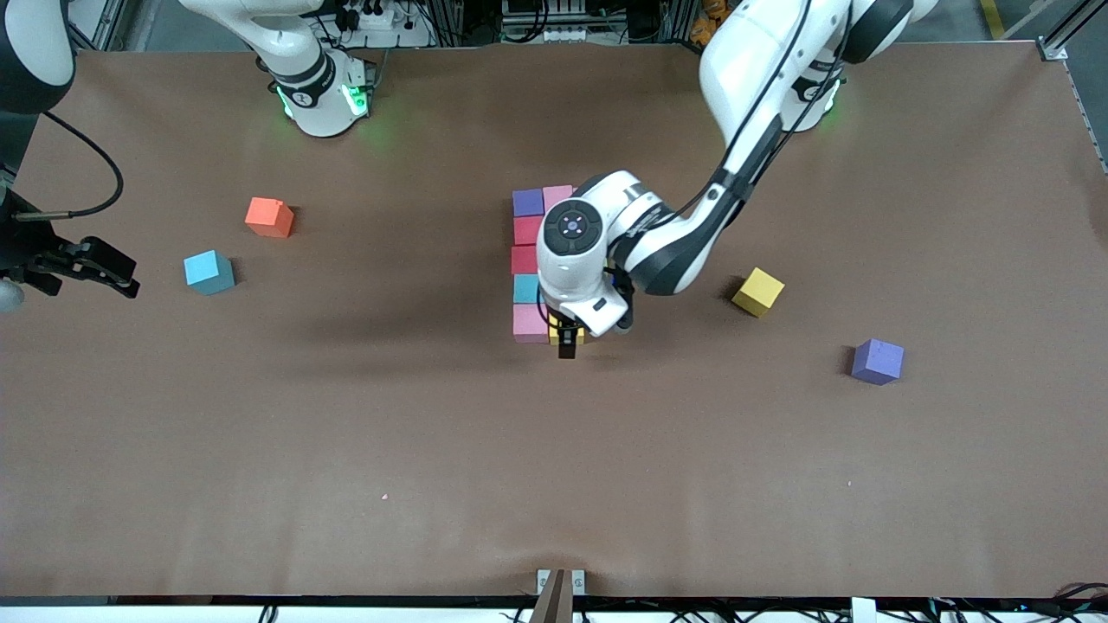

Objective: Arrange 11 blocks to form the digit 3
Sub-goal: 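Move the left gripper back to the second yellow block, then grasp the second yellow block with the left gripper, then carry the second yellow block toward the first yellow block, then set the second yellow block beside the first with the left gripper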

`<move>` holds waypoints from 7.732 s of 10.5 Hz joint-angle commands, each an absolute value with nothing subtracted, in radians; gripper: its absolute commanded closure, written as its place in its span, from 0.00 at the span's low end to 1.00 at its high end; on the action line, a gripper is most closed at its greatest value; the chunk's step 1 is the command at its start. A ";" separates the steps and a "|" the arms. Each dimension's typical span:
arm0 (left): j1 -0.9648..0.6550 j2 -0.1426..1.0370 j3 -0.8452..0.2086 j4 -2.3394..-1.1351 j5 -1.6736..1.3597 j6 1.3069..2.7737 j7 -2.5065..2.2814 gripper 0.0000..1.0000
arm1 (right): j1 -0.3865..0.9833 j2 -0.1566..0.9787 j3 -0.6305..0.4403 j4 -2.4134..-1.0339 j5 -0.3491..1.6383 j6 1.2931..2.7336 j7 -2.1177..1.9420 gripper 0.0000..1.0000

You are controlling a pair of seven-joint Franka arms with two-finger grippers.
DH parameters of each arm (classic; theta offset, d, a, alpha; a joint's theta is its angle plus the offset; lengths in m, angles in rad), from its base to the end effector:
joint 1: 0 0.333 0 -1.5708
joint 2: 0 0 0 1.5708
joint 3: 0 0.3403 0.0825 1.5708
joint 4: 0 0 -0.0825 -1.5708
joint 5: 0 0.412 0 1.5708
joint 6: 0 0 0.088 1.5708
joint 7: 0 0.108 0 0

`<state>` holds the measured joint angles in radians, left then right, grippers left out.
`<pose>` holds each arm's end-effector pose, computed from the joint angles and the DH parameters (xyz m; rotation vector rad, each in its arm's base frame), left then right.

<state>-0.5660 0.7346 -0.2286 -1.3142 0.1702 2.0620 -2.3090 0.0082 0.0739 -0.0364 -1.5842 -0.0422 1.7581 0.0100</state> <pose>0.5844 -0.5213 0.3169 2.2794 2.1150 0.0004 0.6230 -0.0205 0.6140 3.0920 -0.0498 0.1542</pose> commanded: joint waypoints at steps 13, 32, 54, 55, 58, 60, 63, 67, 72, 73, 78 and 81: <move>-0.080 0.186 -0.242 -2.231 0.166 2.385 -1.273 0.00 | 0.002 0.064 -0.028 -1.597 -0.041 1.770 0.011 0.00; -0.014 0.339 -0.272 -2.330 0.103 2.554 -1.285 0.42 | -0.002 0.067 -0.028 -1.598 -0.041 1.776 0.011 0.00; -0.403 0.663 -0.258 -1.738 0.114 2.542 -2.253 0.92 | -0.026 0.060 -0.031 -1.649 -0.022 1.830 -0.128 0.00; -0.405 0.663 -0.258 -1.740 0.127 2.542 -2.334 0.92 | -0.035 0.060 -0.032 -1.651 -0.017 1.833 -0.146 0.00; -0.448 0.673 -0.246 -1.740 0.166 2.504 -2.414 0.90 | -0.032 0.057 -0.032 -1.651 0.026 1.825 -0.087 0.00; -0.488 0.680 -0.221 -1.736 0.167 2.503 -2.430 0.90 | -0.029 0.055 -0.031 -1.651 0.025 1.824 -0.087 0.00; -0.491 0.693 -0.221 -1.729 0.173 2.503 -2.430 0.90 | -0.028 0.055 -0.028 -1.649 0.015 1.824 -0.089 0.00; -0.502 0.715 -0.221 -1.710 0.173 2.503 -2.430 0.90 | -0.028 0.055 -0.028 -1.649 0.014 1.824 -0.089 0.00; -0.508 0.730 -0.221 -1.694 0.175 2.503 -2.430 0.88 | -0.028 0.055 -0.028 -1.649 0.014 1.822 -0.089 0.00; -0.508 0.732 -0.219 -1.694 0.175 2.503 -2.430 0.86 | -0.028 0.055 -0.028 -1.649 0.015 1.822 -0.089 0.00; -0.512 0.733 -0.219 -1.695 0.219 2.500 -2.428 0.00 | -0.028 0.054 -0.028 -1.649 0.015 1.822 -0.089 0.00; -0.508 0.721 -0.219 -1.695 0.224 2.490 -2.430 0.00 | -0.029 0.055 -0.028 -1.649 0.015 1.822 -0.089 0.00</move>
